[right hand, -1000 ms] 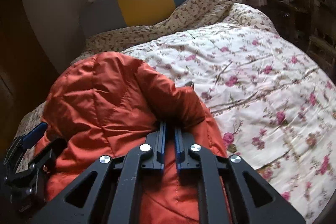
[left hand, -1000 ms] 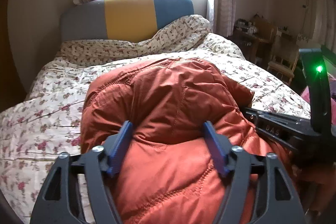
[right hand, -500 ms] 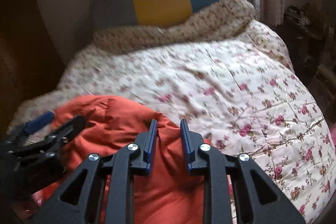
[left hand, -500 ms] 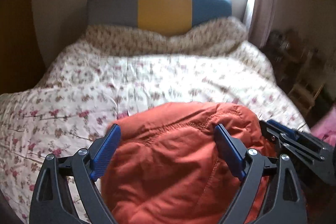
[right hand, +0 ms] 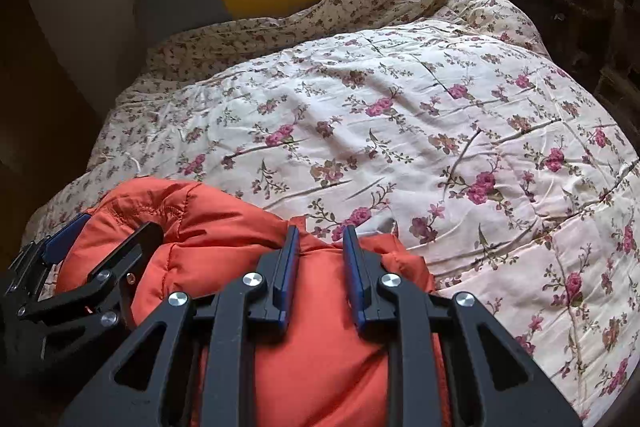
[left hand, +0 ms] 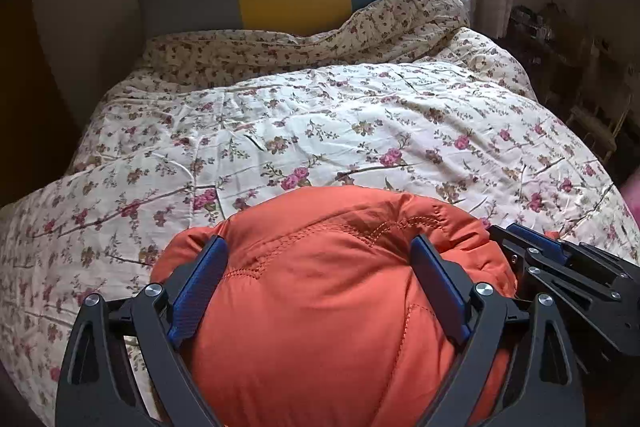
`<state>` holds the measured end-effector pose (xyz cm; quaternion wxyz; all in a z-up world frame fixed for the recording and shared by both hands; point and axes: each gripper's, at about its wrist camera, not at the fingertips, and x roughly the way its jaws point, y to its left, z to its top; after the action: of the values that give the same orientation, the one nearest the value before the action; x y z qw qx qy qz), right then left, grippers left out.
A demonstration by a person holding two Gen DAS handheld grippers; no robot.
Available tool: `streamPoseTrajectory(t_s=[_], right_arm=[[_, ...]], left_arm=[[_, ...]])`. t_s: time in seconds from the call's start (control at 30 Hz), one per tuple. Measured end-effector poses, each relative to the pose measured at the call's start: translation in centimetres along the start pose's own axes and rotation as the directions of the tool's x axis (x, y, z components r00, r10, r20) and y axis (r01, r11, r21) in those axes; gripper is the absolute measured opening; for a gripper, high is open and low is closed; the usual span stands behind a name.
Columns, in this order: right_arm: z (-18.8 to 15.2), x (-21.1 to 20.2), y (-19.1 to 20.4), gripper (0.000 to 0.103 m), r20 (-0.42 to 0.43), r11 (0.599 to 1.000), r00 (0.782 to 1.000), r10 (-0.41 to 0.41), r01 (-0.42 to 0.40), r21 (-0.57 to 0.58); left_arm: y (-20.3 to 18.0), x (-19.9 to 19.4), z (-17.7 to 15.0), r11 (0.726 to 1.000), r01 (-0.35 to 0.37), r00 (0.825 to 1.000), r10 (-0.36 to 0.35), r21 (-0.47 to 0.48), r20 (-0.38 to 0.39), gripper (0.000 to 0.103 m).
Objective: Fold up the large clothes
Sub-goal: 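Press the rolled orange jacket down with both open grippers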
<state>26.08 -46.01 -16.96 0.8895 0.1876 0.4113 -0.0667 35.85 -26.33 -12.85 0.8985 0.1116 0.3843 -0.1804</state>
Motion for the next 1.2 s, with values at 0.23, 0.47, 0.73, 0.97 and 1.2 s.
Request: streamPoseTrajectory(t_s=[0.23,0.47,0.73,0.97,1.2], right_arm=[[-0.3,1.3,-0.2,0.020,0.010,1.000,1.000,-0.022,0.022,0.009],[-0.4,1.5,-0.1,0.021,0.012,1.000,1.000,-0.025,0.025,0.005],[-0.6,-2.0,-0.4,0.029,0.010,0.998,0.998,0.055,-0.055,-0.027],[-3.3,-4.9,0.7,0.039,0.109,0.992,0.993,0.037,-0.024,-0.122],[-4.1,-3.4,-0.8,0.039,0.139,0.997,0.988,0.063,-0.055,-0.060]], left_arm=[[0.0,1.3,-0.6,1.000,-0.001,1.000,0.002,-0.010,0.017,0.091],[-0.2,1.2,-0.7,1.000,-0.017,1.000,0.017,-0.004,0.024,0.091],[0.5,-3.2,-0.6,0.999,0.045,0.999,-0.045,0.026,-0.019,0.092],[-0.3,-6.2,-4.6,0.999,0.043,0.997,-0.043,0.001,0.064,0.100],[-0.9,-5.4,-5.7,1.000,0.018,0.991,-0.018,0.005,0.134,0.100]])
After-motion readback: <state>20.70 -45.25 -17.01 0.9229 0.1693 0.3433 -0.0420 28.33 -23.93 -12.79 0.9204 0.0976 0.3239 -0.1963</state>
